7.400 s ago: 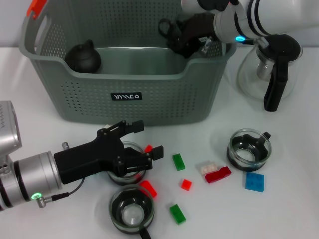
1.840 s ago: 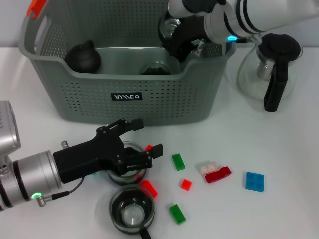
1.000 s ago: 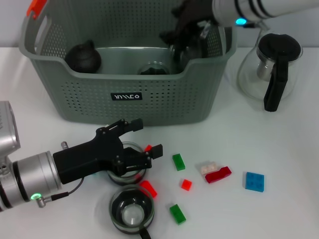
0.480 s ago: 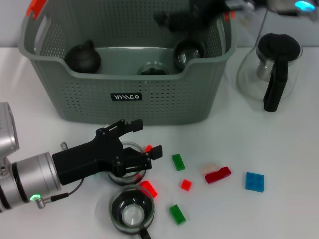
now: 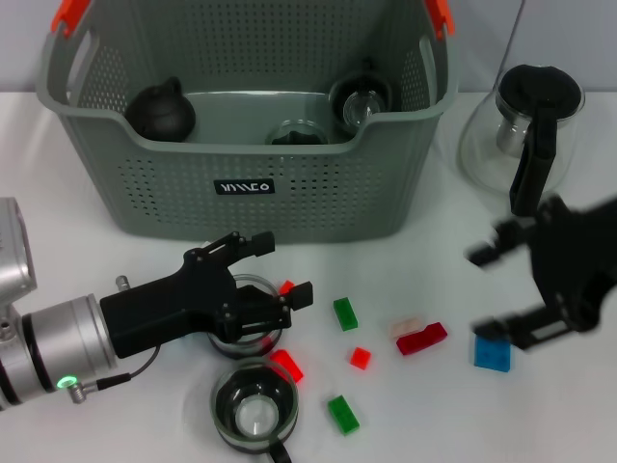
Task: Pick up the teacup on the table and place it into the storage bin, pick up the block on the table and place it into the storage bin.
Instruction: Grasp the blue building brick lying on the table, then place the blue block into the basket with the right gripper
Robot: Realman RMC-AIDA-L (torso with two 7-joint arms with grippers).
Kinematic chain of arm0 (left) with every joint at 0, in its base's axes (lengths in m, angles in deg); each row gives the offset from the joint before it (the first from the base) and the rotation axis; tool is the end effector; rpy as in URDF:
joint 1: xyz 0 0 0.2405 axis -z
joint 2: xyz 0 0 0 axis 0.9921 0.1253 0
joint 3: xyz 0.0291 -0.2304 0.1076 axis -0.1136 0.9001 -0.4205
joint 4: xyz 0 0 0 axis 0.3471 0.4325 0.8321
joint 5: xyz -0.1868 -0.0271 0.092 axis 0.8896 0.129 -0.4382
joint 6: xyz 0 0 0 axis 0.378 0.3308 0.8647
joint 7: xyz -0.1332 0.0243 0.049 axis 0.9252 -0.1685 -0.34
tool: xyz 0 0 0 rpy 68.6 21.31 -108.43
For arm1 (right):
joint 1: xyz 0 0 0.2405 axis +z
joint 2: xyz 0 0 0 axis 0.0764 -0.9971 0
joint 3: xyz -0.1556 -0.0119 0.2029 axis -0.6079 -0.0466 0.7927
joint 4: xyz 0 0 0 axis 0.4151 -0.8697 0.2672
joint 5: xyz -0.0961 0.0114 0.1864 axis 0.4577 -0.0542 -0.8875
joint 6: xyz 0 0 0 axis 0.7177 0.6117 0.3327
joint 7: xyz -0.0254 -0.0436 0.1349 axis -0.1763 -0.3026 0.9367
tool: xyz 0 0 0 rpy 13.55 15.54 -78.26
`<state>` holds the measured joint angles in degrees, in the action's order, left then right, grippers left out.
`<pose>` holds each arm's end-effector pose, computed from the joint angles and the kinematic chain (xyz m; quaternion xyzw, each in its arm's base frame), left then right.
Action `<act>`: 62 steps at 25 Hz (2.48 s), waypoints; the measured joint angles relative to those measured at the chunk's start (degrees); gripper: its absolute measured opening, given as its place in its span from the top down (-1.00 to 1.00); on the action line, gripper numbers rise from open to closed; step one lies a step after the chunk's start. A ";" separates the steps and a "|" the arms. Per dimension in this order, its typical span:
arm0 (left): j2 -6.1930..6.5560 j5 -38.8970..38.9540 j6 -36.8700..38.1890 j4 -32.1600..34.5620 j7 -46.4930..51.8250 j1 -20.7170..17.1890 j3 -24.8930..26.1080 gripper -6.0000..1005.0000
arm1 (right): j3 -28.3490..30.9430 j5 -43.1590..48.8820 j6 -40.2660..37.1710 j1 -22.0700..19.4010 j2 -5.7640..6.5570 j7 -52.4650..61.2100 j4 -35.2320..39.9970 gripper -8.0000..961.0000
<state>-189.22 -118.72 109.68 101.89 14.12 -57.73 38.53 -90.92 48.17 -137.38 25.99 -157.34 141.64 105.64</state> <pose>-0.2766 0.2755 -0.0498 -0.8916 -0.2271 -0.3562 0.1631 0.1404 0.3052 0.0552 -0.9969 0.0212 -0.0594 0.0470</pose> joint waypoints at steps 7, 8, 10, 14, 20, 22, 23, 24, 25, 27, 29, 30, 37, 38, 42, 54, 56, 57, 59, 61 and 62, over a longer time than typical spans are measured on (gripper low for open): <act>-0.03 0.07 -0.18 0.00 0.11 -0.03 -0.07 -0.83 | -5.38 16.75 1.73 1.80 -0.40 4.80 -8.06 -0.56; -0.05 0.07 -0.26 0.00 0.11 -0.03 -0.12 -0.83 | -5.78 18.18 2.40 2.33 -0.40 5.12 -9.76 -0.56; -0.09 0.10 -0.41 0.00 0.13 -0.03 -0.22 -0.83 | -6.73 20.27 4.03 3.45 -0.42 5.49 -13.06 -0.56; -0.19 0.10 -0.42 0.00 0.11 0.00 -0.25 -0.83 | -10.17 23.20 9.68 5.15 -0.44 6.56 -19.05 -0.56; -0.16 0.12 -0.47 -0.64 -0.09 -0.05 0.01 -0.83 | -17.51 24.68 18.29 6.25 -0.46 8.15 -24.43 -0.56; -0.15 0.12 -0.49 -0.65 -0.09 -0.05 0.02 -0.83 | -19.81 24.73 20.39 6.32 -0.47 8.71 -25.29 -0.56; -0.15 0.12 -0.49 -0.65 -0.10 -0.05 0.03 -0.83 | -20.82 24.74 21.20 6.33 -0.48 8.84 -25.56 -0.56; -0.14 0.11 -0.49 -0.65 -0.10 -0.04 0.03 -0.83 | -21.54 24.74 21.78 6.33 -0.50 8.92 -25.74 -0.56; -0.15 0.12 -0.49 -0.65 -0.09 -0.05 0.03 -0.83 | -22.22 24.73 22.34 6.31 -0.52 8.93 -25.87 -0.56; -0.20 0.11 -0.49 -0.71 -0.09 -0.09 0.03 -0.83 | -23.32 24.63 23.47 6.14 -0.54 8.93 -26.15 -0.56; -0.23 0.12 -0.49 -0.93 -0.09 -0.12 0.03 -0.83 | -24.33 24.50 24.81 5.99 -0.59 9.05 -26.68 -0.56; -0.23 0.12 -0.49 -1.09 -0.09 -0.12 0.03 -0.83 | -24.98 24.46 25.51 5.96 -0.61 9.22 -27.08 -0.56; -0.15 0.11 -0.49 -1.16 -0.13 -0.12 0.03 -0.83 | -27.94 24.35 28.61 5.66 -0.64 10.46 -28.39 -0.56; -0.15 0.11 -0.49 -1.16 -0.13 -0.12 0.03 -0.83 | -27.96 24.29 28.63 5.64 -0.64 10.47 -28.58 -0.56; -0.12 0.11 -0.53 -1.14 -0.15 -0.12 0.03 -0.83 | -28.05 24.15 28.75 5.63 -0.64 10.46 -29.00 -0.51; -0.10 0.11 -1.09 -1.14 -0.16 -0.14 0.03 -0.82 | -27.36 23.83 27.94 5.09 -0.64 10.44 -27.29 0.10; -0.10 0.11 -1.10 -1.13 -0.16 -0.14 0.04 -0.82 | -26.65 23.70 26.56 4.63 -0.62 10.42 -24.97 0.10; -0.09 0.11 -1.10 -1.07 -0.15 -0.14 0.03 -0.82 | -26.02 23.40 25.66 4.43 -0.59 10.34 -23.46 0.11; 0.20 -0.08 -0.97 -0.75 0.07 -0.16 0.03 -0.82 | -23.60 21.64 21.78 4.14 -0.51 9.94 -18.89 0.09; 0.35 -0.19 -0.92 -0.58 0.14 -0.26 0.03 -0.82 | -20.42 18.80 17.22 4.21 -0.43 9.60 -13.98 0.08; 0.46 -0.33 -0.92 -0.40 0.17 -0.44 0.03 -0.82 | -18.39 17.19 15.39 4.50 -0.39 9.46 -11.07 0.07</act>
<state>-188.76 -119.05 108.76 101.49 14.29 -58.16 38.56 -109.31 65.35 -121.99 30.50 -157.72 151.10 94.58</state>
